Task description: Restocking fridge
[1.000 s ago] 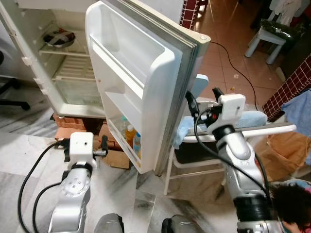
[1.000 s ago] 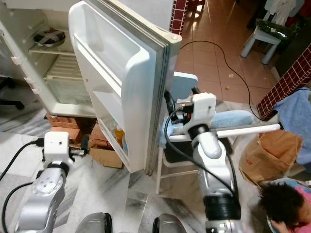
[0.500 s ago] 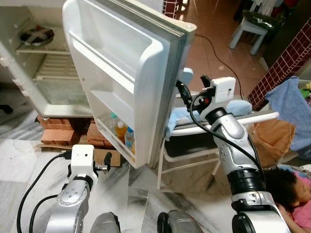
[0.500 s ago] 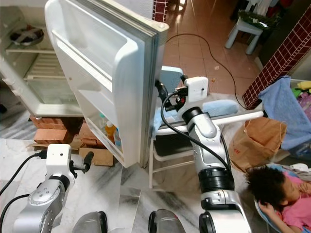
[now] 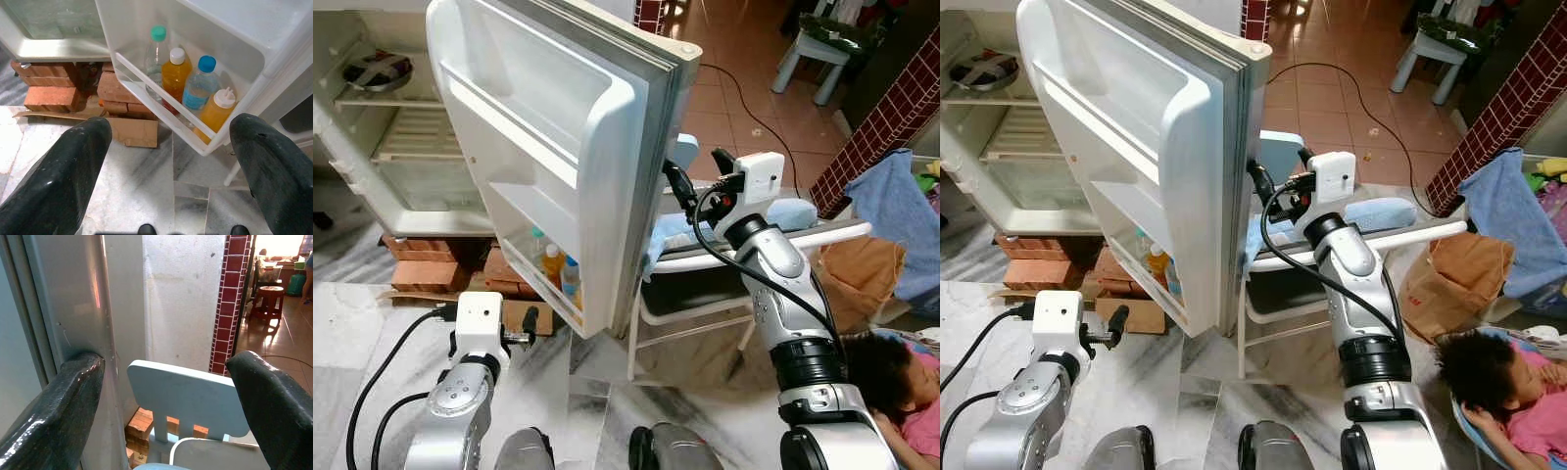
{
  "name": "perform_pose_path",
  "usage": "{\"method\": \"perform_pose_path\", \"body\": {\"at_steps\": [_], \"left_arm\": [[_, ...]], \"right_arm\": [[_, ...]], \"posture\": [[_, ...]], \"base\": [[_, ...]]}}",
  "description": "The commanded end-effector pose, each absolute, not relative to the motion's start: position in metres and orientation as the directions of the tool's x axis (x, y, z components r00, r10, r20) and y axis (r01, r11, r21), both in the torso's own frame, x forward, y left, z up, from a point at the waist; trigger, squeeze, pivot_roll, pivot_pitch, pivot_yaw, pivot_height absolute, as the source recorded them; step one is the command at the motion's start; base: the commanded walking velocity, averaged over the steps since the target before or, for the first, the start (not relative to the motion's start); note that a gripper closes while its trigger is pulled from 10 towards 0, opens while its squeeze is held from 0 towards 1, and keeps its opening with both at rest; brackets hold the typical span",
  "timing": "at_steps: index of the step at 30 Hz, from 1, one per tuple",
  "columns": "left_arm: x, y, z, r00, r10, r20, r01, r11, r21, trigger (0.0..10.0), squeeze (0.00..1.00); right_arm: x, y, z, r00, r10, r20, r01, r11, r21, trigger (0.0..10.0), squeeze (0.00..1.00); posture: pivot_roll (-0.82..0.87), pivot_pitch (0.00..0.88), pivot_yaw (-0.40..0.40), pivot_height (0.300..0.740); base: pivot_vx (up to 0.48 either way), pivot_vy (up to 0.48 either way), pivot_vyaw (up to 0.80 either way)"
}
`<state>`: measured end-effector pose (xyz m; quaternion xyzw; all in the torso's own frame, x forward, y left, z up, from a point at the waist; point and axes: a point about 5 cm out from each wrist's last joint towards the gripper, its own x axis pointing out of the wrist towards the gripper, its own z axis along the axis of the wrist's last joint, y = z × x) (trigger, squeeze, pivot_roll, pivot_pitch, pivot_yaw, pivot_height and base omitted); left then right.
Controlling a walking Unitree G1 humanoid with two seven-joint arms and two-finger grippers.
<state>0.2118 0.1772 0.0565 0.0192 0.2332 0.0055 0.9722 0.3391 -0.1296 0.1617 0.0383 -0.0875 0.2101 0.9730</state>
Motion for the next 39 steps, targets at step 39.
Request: {"method": "perform_pose_path", "body": {"at_steps": [39], "left_arm": [[0.219, 0.164, 0.065, 0.886, -0.074, -0.457, 0.18, 0.965, 0.193, 10.0, 0.0]], "right_arm": [[0.291, -0.116, 0.13, 0.85, 0.513, 0.118, -0.521, 0.852, 0.048, 10.0, 0.0]], "posture": [[0.06, 0.129, -0.061, 0.74]], "base": [[0.0, 0.0, 0.1]]}}
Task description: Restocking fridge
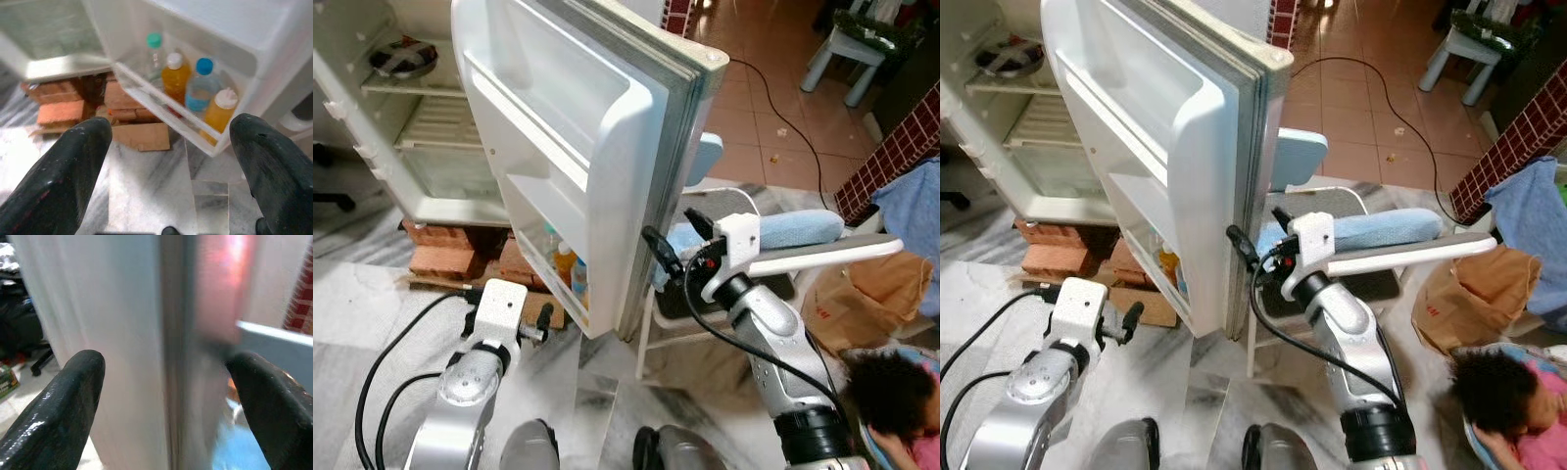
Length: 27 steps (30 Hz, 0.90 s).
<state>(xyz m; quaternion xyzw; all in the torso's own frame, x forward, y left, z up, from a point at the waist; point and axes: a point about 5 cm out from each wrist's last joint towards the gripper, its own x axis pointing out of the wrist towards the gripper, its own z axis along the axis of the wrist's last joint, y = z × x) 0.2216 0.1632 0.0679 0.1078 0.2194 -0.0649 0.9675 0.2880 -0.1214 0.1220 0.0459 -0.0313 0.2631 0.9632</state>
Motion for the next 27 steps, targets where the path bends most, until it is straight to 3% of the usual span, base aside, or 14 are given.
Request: {"method": "perform_pose_path", "body": {"at_steps": [1, 9, 13, 14, 15, 17, 19, 23, 24, 27], "left_arm": [[0.219, 0.164, 0.065, 0.887, -0.074, -0.457, 0.181, 0.964, 0.194, 10.0, 0.0], [0.218, 0.164, 0.064, 0.883, -0.074, -0.464, 0.185, 0.963, 0.198, 10.0, 0.0], [0.218, 0.164, 0.064, 0.881, -0.075, -0.468, 0.188, 0.962, 0.199, 10.0, 0.0], [0.218, 0.165, 0.064, 0.88, -0.075, -0.468, 0.188, 0.962, 0.199, 10.0, 0.0], [0.217, 0.165, 0.063, 0.88, -0.076, -0.469, 0.189, 0.962, 0.199, 10.0, 0.0], [0.218, 0.165, 0.063, 0.88, -0.076, -0.469, 0.189, 0.962, 0.198, 10.0, 0.0], [0.218, 0.164, 0.063, 0.879, -0.077, -0.47, 0.19, 0.962, 0.197, 10.0, 0.0], [0.218, 0.164, 0.063, 0.879, -0.078, -0.471, 0.19, 0.962, 0.195, 10.0, 0.0], [0.218, 0.164, 0.063, 0.879, -0.078, -0.47, 0.189, 0.962, 0.194, 10.0, 0.0], [0.218, 0.164, 0.063, 0.881, -0.078, -0.467, 0.188, 0.963, 0.194, 10.0, 0.0]], "right_arm": [[0.291, -0.116, 0.13, 0.854, 0.506, 0.122, -0.515, 0.856, 0.049, 10.0, 0.0], [0.296, -0.116, 0.14, 0.882, 0.446, 0.153, -0.456, 0.889, 0.038, 10.0, 0.0], [0.292, -0.102, 0.147, 0.835, 0.522, 0.171, -0.545, 0.829, 0.129, 10.0, 0.0], [0.286, -0.093, 0.151, 0.788, 0.587, 0.185, -0.615, 0.76, 0.208, 10.0, 0.0], [0.264, -0.073, 0.169, 0.622, 0.732, 0.278, -0.768, 0.502, 0.398, 10.0, 0.0], [0.231, -0.061, 0.195, 0.368, 0.829, 0.421, -0.883, 0.171, 0.436, 10.0, 0.0], [0.225, -0.059, 0.197, 0.33, 0.841, 0.429, -0.887, 0.121, 0.445, 10.0, 0.0], [0.228, -0.063, 0.183, 0.354, 0.867, 0.35, -0.884, 0.187, 0.429, 10.0, 0.0], [0.236, -0.066, 0.172, 0.417, 0.864, 0.282, -0.864, 0.28, 0.419, 10.0, 0.0], [0.248, -0.075, 0.158, 0.533, 0.829, 0.169, -0.801, 0.43, 0.417, 10.0, 0.0]], "posture": [[0.06, 0.129, -0.061, 0.74], [0.07, 0.131, -0.059, 0.74], [0.07, 0.132, -0.058, 0.74], [0.07, 0.133, -0.058, 0.74], [0.07, 0.132, -0.059, 0.74], [0.07, 0.132, -0.059, 0.74], [0.07, 0.132, -0.059, 0.74], [0.07, 0.129, -0.062, 0.74], [0.07, 0.13, -0.062, 0.74], [0.07, 0.128, -0.063, 0.74]], "base": [[0.0, 0.0, 0.8], [0.0, 0.0, 0.8], [0.0, 0.0, 0.5], [0.0, 0.0, 0.0], [0.0, 0.0, 0.0], [0.0, 0.0, 0.0], [0.0, 0.0, 0.0], [0.0, 0.0, 0.0], [0.0, 0.0, 0.0], [0.0, 0.0, 0.0]]}}
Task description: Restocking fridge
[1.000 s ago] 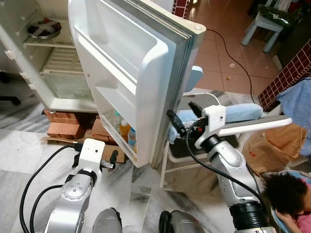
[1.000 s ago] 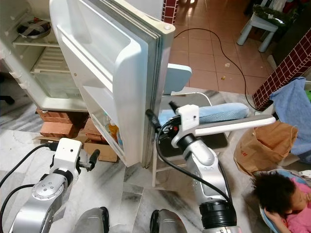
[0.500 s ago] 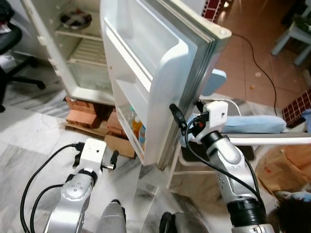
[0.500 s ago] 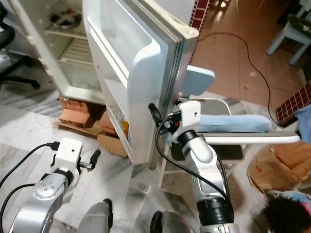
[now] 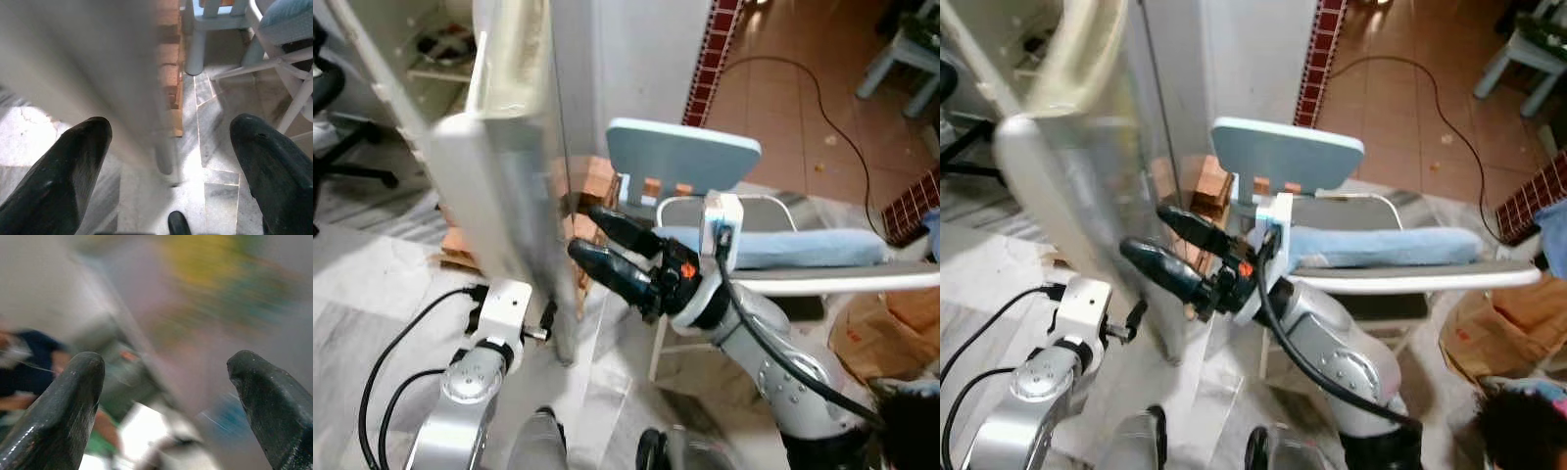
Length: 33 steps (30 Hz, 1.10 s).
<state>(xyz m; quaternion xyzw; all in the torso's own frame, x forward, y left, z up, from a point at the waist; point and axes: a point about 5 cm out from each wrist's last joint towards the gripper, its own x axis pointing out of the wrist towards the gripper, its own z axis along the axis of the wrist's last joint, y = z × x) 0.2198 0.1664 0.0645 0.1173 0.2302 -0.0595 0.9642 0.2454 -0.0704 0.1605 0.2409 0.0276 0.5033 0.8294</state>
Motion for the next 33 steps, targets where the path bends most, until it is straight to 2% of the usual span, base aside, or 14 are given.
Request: {"method": "perform_pose_path", "body": {"at_steps": [1, 4, 8, 11, 15, 21, 25, 27, 30, 33], "left_arm": [[0.219, 0.163, 0.063, 0.881, -0.078, -0.467, 0.189, 0.963, 0.194, 10.0, 0.0], [0.219, 0.163, 0.063, 0.882, -0.079, -0.465, 0.189, 0.962, 0.196, 10.0, 0.0], [0.219, 0.164, 0.065, 0.891, -0.058, -0.451, 0.158, 0.97, 0.187, 10.0, 0.0], [0.219, 0.166, 0.066, 0.896, -0.039, -0.442, 0.133, 0.974, 0.185, 10.0, 0.0], [0.224, 0.185, 0.069, 0.909, 0.076, -0.409, 0.018, 0.975, 0.222, 10.0, 0.0], [0.233, 0.186, 0.07, 0.936, 0.027, -0.351, 0.072, 0.961, 0.266, 10.0, 0.0], [0.248, 0.174, 0.081, 0.971, -0.048, -0.235, 0.121, 0.944, 0.307, 10.0, 0.0], [0.255, 0.171, 0.093, 0.984, -0.074, -0.164, 0.128, 0.929, 0.348, 10.0, 0.0], [0.262, 0.169, 0.103, 0.989, -0.104, -0.106, 0.134, 0.933, 0.334, 10.0, 0.0], [0.264, 0.171, 0.106, 0.992, -0.105, -0.068, 0.122, 0.93, 0.347, 10.0, 0.0]], "right_arm": [[0.253, -0.079, 0.153, 0.574, 0.807, 0.14, -0.774, 0.479, 0.414, 10.0, 0.0], [0.262, -0.089, 0.142, 0.659, 0.749, 0.072, -0.7, 0.576, 0.422, 10.0, 0.0], [0.266, -0.097, 0.127, 0.714, 0.7, -0.004, -0.636, 0.652, 0.413, 10.0, 0.0], [0.266, -0.098, 0.122, 0.725, 0.688, -0.02, -0.625, 0.67, 0.402, 10.0, 0.0], [0.276, -0.11, 0.11, 0.837, 0.542, -0.08, -0.484, 0.801, 0.353, 10.0, 0.0], [0.28, -0.119, 0.101, 0.909, 0.4, -0.119, -0.35, 0.885, 0.306, 10.0, 0.0], [0.289, -0.13, 0.095, 0.963, 0.227, -0.146, -0.184, 0.948, 0.26, 10.0, 0.0], [0.293, -0.131, 0.1, 0.97, 0.207, -0.132, -0.169, 0.953, 0.253, 10.0, 0.0], [0.298, -0.138, 0.107, 0.986, 0.125, -0.108, -0.105, 0.979, 0.178, 10.0, 0.0], [0.298, -0.144, 0.11, 0.992, 0.106, -0.067, -0.096, 0.986, 0.134, 10.0, 0.0]], "posture": [[0.07, 0.127, -0.063, 0.74], [0.07, 0.125, -0.065, 0.74], [0.08, 0.125, -0.071, 0.74], [0.07, 0.124, -0.072, 0.74], [0.07, 0.126, -0.075, 0.74], [0.07, 0.107, -0.072, 0.74], [0.06, 0.087, -0.063, 0.74], [0.06, 0.086, -0.057, 0.74], [0.05, 0.092, -0.044, 0.74], [0.05, 0.09, -0.041, 0.74]], "base": [[0.0, 0.0, 0.0], [0.0, 0.0, 0.0], [0.0, 0.0, 0.0], [0.0, 0.0, 0.0], [0.0, 0.24, 0.0], [0.0, 0.477, 0.0], [0.0, 0.466, 0.0], [0.0, 0.465, 0.0], [0.0, 0.466, 0.0], [0.0, 0.465, 0.0]]}}
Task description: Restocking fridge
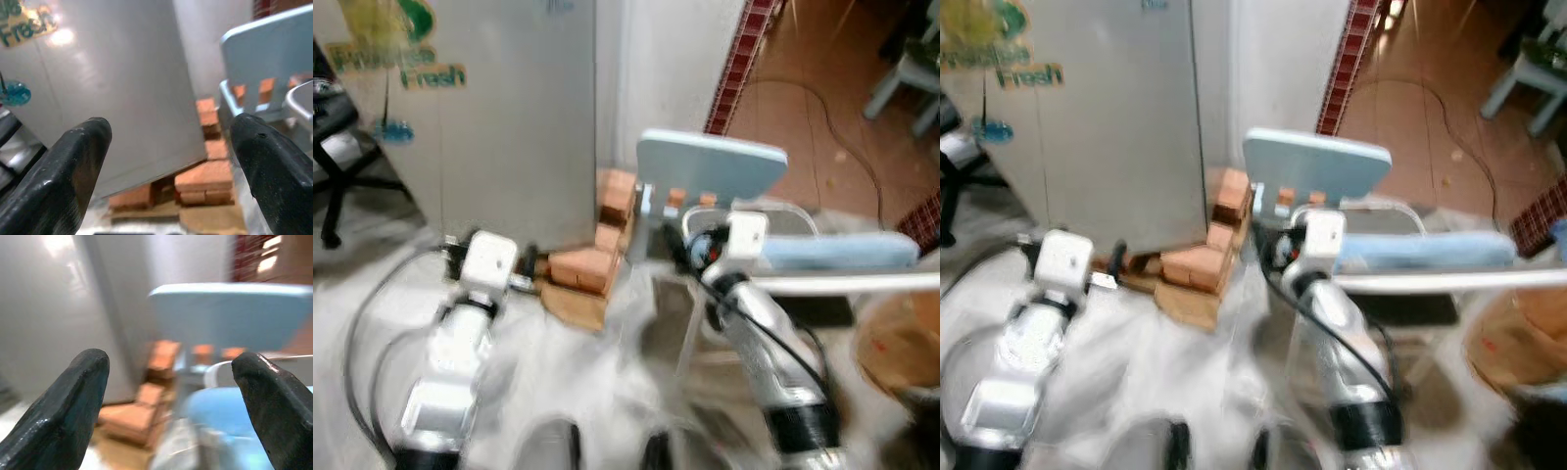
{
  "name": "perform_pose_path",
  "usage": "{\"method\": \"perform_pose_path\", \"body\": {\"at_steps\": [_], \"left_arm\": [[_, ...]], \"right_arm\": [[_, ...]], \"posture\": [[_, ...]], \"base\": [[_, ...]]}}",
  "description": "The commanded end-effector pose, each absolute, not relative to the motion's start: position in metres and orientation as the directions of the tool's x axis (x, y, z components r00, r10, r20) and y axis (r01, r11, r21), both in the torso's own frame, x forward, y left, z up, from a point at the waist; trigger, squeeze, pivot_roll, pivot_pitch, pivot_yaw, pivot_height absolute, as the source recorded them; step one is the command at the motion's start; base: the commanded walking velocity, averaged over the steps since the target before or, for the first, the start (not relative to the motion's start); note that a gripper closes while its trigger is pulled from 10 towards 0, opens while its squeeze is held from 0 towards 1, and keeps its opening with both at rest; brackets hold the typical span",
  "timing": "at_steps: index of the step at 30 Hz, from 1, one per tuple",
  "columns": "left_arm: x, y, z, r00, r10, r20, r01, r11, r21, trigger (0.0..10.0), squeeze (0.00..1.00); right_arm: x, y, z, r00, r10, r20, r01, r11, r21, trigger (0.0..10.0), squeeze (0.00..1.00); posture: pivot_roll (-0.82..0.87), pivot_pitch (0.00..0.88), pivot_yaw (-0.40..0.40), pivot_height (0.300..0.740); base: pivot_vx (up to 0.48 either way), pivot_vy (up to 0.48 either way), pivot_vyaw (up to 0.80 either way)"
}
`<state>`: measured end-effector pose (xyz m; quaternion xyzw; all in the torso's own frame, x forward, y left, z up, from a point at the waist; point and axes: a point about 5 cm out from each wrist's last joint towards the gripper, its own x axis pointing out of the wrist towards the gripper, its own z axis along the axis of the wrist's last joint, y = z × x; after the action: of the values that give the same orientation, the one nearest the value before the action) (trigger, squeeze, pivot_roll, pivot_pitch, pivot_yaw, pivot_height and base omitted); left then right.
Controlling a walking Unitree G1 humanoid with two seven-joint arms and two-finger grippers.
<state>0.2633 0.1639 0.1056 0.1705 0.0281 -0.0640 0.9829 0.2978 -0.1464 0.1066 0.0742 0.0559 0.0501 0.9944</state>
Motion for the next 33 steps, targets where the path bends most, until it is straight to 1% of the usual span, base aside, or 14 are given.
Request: {"method": "perform_pose_path", "body": {"at_steps": [1, 5, 6, 10, 15, 17, 18, 19, 20, 21, 22, 23, 24, 33], "left_arm": [[0.264, 0.171, 0.106, 0.992, -0.105, -0.068, 0.122, 0.93, 0.347, 10.0, 0.0], [0.265, 0.175, 0.105, 0.993, -0.107, -0.05, 0.118, 0.934, 0.337, 10.0, 0.0], [0.264, 0.178, 0.102, 0.994, -0.097, -0.048, 0.107, 0.948, 0.298, 10.0, 0.0], [0.26, 0.177, 0.098, 0.993, -0.102, -0.056, 0.112, 0.966, 0.232, 10.0, 0.0], [0.258, 0.175, 0.096, 0.993, -0.108, -0.051, 0.116, 0.973, 0.2, 10.0, 0.0], [0.26, 0.176, 0.097, 0.994, -0.101, -0.046, 0.108, 0.976, 0.19, 10.0, 0.0], [0.26, 0.177, 0.097, 0.995, -0.095, -0.043, 0.101, 0.977, 0.185, 10.0, 0.0], [0.261, 0.178, 0.098, 0.995, -0.091, -0.041, 0.097, 0.98, 0.176, 10.0, 0.0], [0.261, 0.179, 0.097, 0.995, -0.092, -0.042, 0.098, 0.98, 0.173, 10.0, 0.0], [0.261, 0.179, 0.097, 0.995, -0.094, -0.041, 0.1, 0.981, 0.169, 10.0, 0.0], [0.261, 0.179, 0.096, 0.995, -0.096, -0.041, 0.101, 0.981, 0.164, 10.0, 0.0], [0.26, 0.179, 0.096, 0.995, -0.096, -0.041, 0.101, 0.981, 0.163, 10.0, 0.0], [0.26, 0.179, 0.096, 0.994, -0.097, -0.041, 0.102, 0.982, 0.162, 10.0, 0.0], [0.259, 0.173, 0.094, 0.992, -0.117, -0.042, 0.122, 0.981, 0.151, 10.0, 0.0]], "right_arm": [[0.298, -0.144, 0.11, 0.992, 0.106, -0.067, -0.096, 0.986, 0.134, 10.0, 0.0], [0.294, -0.153, 0.112, 0.996, 0.09, -0.026, -0.087, 0.991, 0.103, 10.0, 0.0], [0.29, -0.158, 0.113, 0.998, 0.057, -0.003, -0.057, 0.996, 0.07, 10.0, 0.0], [0.285, -0.164, 0.109, 0.999, 0.029, -0.022, -0.027, 0.994, 0.102, 10.0, 0.0], [0.282, -0.166, 0.11, 1.0, 0.013, 0.009, -0.014, 0.993, 0.12, 10.0, 0.0], [0.282, -0.165, 0.111, 1.0, 0.015, 0.019, -0.018, 0.993, 0.119, 10.0, 0.62], [0.282, -0.165, 0.111, 1.0, 0.014, 0.021, -0.017, 0.993, 0.118, 10.0, 0.7], [0.282, -0.165, 0.111, 1.0, 0.012, 0.021, -0.014, 0.993, 0.12, 10.0, 1.0], [0.282, -0.164, 0.111, 1.0, 0.012, 0.02, -0.015, 0.993, 0.115, 10.0, 0.99], [0.283, -0.164, 0.111, 1.0, 0.013, 0.018, -0.015, 0.994, 0.112, 10.0, 0.67], [0.282, -0.164, 0.111, 1.0, 0.015, 0.018, -0.017, 0.994, 0.109, 10.0, 0.22], [0.282, -0.163, 0.111, 1.0, 0.02, 0.016, -0.022, 0.992, 0.12, 10.0, 0.22], [0.282, -0.163, 0.111, 1.0, 0.023, 0.015, -0.025, 0.992, 0.125, 10.0, 0.0], [0.279, -0.165, 0.107, 1.0, 0.01, 0.005, -0.01, 0.993, 0.121, 10.0, 0.0]], "posture": [[0.05, 0.09, -0.041, 0.74], [0.04, 0.08, -0.042, 0.74], [0.04, 0.075, -0.047, 0.74], [0.04, 0.061, -0.053, 0.74], [0.04, 0.052, -0.058, 0.74], [0.04, 0.048, -0.064, 0.74], [0.04, 0.046, -0.066, 0.74], [0.04, 0.044, -0.069, 0.74], [0.04, 0.043, -0.071, 0.74], [0.04, 0.041, -0.071, 0.74], [0.04, 0.039, -0.071, 0.74], [0.04, 0.039, -0.071, 0.74], [0.03, 0.037, -0.07, 0.74], [0.03, 0.034, -0.067, 0.74]], "base": [[0.0, 0.465, 0.0], [0.0, 0.465, 0.0], [0.0, 0.465, 0.0], [0.0, 0.466, 0.0], [0.0, 0.467, 0.0], [0.0, 0.465, 0.0], [0.0, 0.465, 0.0], [0.0, 0.465, 0.0], [0.0, 0.465, 0.0], [0.0, 0.469, 0.0], [0.0, 0.469, 0.0], [0.0, 0.469, 0.0], [0.0, 0.472, 0.0], [0.0, 0.475, 0.0]]}}
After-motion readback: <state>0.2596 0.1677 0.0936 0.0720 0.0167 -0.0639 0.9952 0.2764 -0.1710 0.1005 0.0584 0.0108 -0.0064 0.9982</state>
